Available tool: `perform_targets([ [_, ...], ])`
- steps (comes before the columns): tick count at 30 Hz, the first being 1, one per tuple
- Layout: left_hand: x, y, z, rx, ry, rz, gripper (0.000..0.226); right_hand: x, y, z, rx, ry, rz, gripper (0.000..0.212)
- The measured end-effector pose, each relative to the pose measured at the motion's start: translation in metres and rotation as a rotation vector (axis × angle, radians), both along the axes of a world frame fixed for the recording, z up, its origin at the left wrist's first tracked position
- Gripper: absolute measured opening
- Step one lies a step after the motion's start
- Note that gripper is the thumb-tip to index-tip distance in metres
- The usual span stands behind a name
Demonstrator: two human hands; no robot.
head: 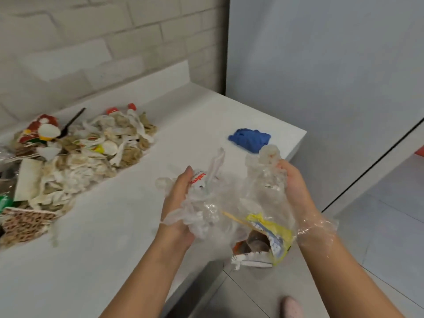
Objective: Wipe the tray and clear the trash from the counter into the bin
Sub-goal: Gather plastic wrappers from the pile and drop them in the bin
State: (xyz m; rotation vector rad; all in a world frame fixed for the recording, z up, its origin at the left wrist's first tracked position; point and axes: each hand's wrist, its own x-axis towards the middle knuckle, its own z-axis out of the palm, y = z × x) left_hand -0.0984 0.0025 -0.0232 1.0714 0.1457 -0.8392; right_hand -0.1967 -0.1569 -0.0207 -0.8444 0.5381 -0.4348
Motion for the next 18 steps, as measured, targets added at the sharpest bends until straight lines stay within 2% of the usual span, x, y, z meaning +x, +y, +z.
perform_targets([
  [1,-0.007,-0.014,-0.005,-0.08,0.021,-0.02,0.032,-0.007,-0.012,-0.008,0.084,-0.052,0.017,0.055],
  [2,-0.013,-0.025,-0.005,-0.152,0.052,-0.077,0.044,-0.015,-0.022,-0.006,0.09,-0.025,-0.008,0.061],
  [3,-0.023,-0.04,-0.005,-0.152,0.091,-0.071,0.047,-0.023,-0.035,-0.009,0.092,-0.042,-0.026,0.062],
  [5,-0.051,-0.077,-0.01,-0.22,0.137,-0.052,0.042,-0.041,-0.07,-0.029,0.124,-0.06,-0.058,0.053],
  [7,-0.08,-0.115,-0.018,-0.234,0.154,0.012,0.056,-0.055,-0.1,-0.046,0.217,-0.06,-0.014,0.044],
  [9,-0.105,-0.15,-0.039,-0.231,0.171,0.088,0.054,-0.07,-0.131,-0.069,0.358,-0.059,0.054,0.043],
  [11,-0.124,-0.179,-0.066,-0.214,0.164,0.157,0.04,-0.083,-0.161,-0.094,0.479,-0.049,0.06,0.036],
  [12,-0.132,-0.19,-0.079,-0.181,0.154,0.166,0.034,-0.088,-0.173,-0.105,0.489,-0.014,0.069,0.034],
  [14,-0.144,-0.211,-0.112,-0.15,0.169,0.153,0.036,-0.096,-0.2,-0.15,0.48,0.169,-0.044,0.021],
  [16,-0.145,-0.231,-0.154,-0.099,0.206,0.123,0.041,-0.099,-0.216,-0.193,0.408,0.346,-0.138,0.021],
  [18,-0.138,-0.248,-0.2,-0.03,0.258,0.108,0.043,-0.094,-0.226,-0.239,0.446,0.398,-0.204,0.024],
])
